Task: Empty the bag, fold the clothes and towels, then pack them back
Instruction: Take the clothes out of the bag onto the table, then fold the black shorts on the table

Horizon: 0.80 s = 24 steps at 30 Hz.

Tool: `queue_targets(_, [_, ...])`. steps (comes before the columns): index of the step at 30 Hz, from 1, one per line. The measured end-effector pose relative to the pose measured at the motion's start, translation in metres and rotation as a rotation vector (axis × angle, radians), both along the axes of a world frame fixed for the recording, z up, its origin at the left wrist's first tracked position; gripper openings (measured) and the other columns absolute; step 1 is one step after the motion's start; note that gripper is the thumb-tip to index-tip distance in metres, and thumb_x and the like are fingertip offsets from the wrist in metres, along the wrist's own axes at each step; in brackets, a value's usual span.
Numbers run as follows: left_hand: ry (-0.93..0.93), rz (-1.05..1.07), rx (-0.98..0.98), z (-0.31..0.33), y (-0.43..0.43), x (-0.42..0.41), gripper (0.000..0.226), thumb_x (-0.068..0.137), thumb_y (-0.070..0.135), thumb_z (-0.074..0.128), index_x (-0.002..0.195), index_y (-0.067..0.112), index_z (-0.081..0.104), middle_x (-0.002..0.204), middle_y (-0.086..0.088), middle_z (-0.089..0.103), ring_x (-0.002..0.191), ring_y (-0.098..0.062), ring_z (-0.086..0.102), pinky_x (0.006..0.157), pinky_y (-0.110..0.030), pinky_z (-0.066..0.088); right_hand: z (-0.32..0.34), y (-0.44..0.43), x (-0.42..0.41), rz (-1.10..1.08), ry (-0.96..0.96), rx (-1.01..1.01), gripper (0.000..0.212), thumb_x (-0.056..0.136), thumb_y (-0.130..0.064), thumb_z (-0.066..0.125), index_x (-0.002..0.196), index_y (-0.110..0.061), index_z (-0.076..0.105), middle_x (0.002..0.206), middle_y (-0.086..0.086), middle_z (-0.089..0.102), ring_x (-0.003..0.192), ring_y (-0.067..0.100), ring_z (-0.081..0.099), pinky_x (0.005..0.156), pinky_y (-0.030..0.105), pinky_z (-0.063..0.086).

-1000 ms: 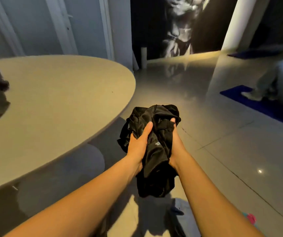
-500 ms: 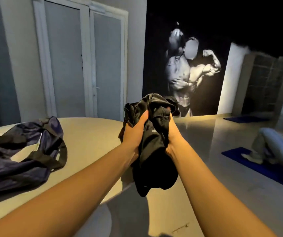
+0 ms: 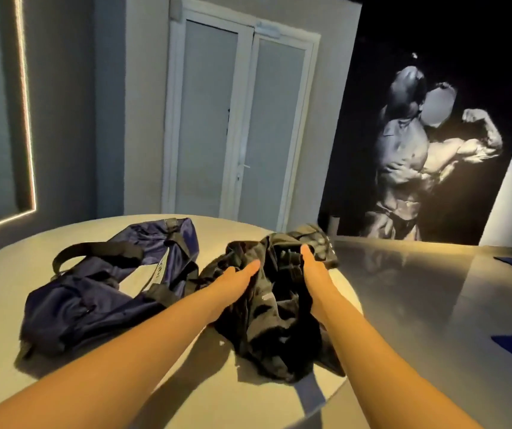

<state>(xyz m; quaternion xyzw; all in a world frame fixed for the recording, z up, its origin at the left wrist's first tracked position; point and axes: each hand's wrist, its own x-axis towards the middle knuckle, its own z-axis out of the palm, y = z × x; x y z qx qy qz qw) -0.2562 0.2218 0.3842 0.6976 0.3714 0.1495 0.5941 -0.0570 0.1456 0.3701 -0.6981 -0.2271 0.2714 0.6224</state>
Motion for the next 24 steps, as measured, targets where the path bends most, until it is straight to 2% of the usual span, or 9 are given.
queue_targets(2, [0.244,-0.039,0.393,-0.026,0.018,-0.026,0.087,0.097,0.071,0.044,0.164,0.024,0.013,0.153,-0.004,0.045,0.140,-0.030,0.046,0.112,-0.047,0.042,-0.006,-0.009,-0.056,-0.083,-0.171,-0.071,0.091,0.089,-0.078,0.045,0.161,-0.031,0.017,0.165,0.005,0.026,0.148,0.035,0.032,0.118,0.054,0.031])
queue_targets(4, [0.436,-0.024,0.896,-0.042,0.023,-0.056,0.072,0.102,0.061,0.043,0.161,0.027,0.018,0.130,-0.002,0.055,0.123,-0.029,0.055,0.101,-0.044,0.048,-0.019,-0.019,-0.099,-0.042,-0.416,-0.065,0.077,0.097,-0.069,0.039,0.161,-0.037,0.011,0.168,0.006,0.016,0.152,0.033,0.023,0.120,0.053,0.025])
queue_targets(6, [0.536,0.034,1.267,-0.059,0.035,-0.080,0.071,0.102,0.063,0.039,0.161,0.030,0.020,0.156,-0.008,0.040,0.145,-0.031,0.034,0.121,-0.049,0.026,-0.040,-0.015,-0.117,0.001,-0.663,-0.156,0.079,0.093,-0.074,0.038,0.160,-0.043,0.008,0.170,0.004,0.005,0.156,0.030,0.009,0.123,0.055,0.018])
queue_targets(8, [0.658,-0.001,1.398,-0.077,0.055,-0.103,0.080,0.098,0.074,0.028,0.163,0.031,0.011,0.171,-0.011,0.009,0.158,-0.033,0.003,0.125,-0.057,0.000,-0.062,0.004,-0.121,0.019,-0.767,-0.296,0.084,0.089,-0.079,0.036,0.159,-0.046,0.006,0.170,0.002,-0.003,0.157,0.029,0.001,0.123,0.059,0.013])
queue_targets(9, [0.716,-0.019,1.436,-0.085,0.068,-0.113,0.085,0.095,0.078,0.018,0.164,0.030,0.008,0.171,-0.013,0.003,0.158,-0.034,-0.003,0.124,-0.059,-0.004,-0.069,0.009,-0.124,0.016,-0.806,-0.333,0.085,0.089,-0.080,0.036,0.160,-0.044,0.007,0.170,0.002,-0.004,0.157,0.029,0.000,0.123,0.060,0.011])
queue_targets(12, [0.847,-0.079,1.452,-0.110,0.099,-0.131,0.102,0.080,0.081,-0.012,0.164,0.027,0.011,0.170,-0.015,0.010,0.157,-0.038,0.003,0.123,-0.063,-0.003,-0.086,0.026,-0.116,-0.007,-0.865,-0.394,0.086,0.090,-0.078,0.036,0.161,-0.036,0.012,0.171,0.004,-0.003,0.157,0.029,0.000,0.124,0.060,0.012])
queue_targets(14, [0.846,-0.080,1.393,-0.123,0.119,-0.134,0.107,0.077,0.079,-0.020,0.163,0.028,0.018,0.169,-0.012,0.016,0.157,-0.037,0.007,0.124,-0.061,0.002,-0.092,0.040,-0.106,-0.006,-0.870,-0.419,0.084,0.092,-0.076,0.036,0.161,-0.033,0.015,0.171,0.005,0.001,0.157,0.029,0.003,0.124,0.058,0.014])
queue_targets(17, [0.717,0.001,1.283,-0.133,0.147,-0.137,0.114,0.076,0.082,-0.026,0.160,0.030,0.032,0.167,-0.007,0.026,0.157,-0.032,0.012,0.125,-0.057,0.012,-0.096,0.064,-0.090,-0.010,-0.887,-0.371,0.079,0.096,-0.070,0.038,0.161,-0.029,0.019,0.170,0.005,0.009,0.156,0.030,0.011,0.125,0.053,0.017])
queue_targets(24, [0.645,0.114,1.115,-0.131,0.176,-0.128,0.106,0.079,0.086,-0.008,0.162,0.028,0.023,0.170,-0.003,0.018,0.158,-0.027,0.001,0.127,-0.055,0.003,-0.108,0.098,-0.036,-0.003,-0.770,-0.166,0.062,0.102,-0.052,0.047,0.157,-0.028,0.032,0.157,0.003,0.043,0.142,0.029,0.043,0.117,0.047,0.037])
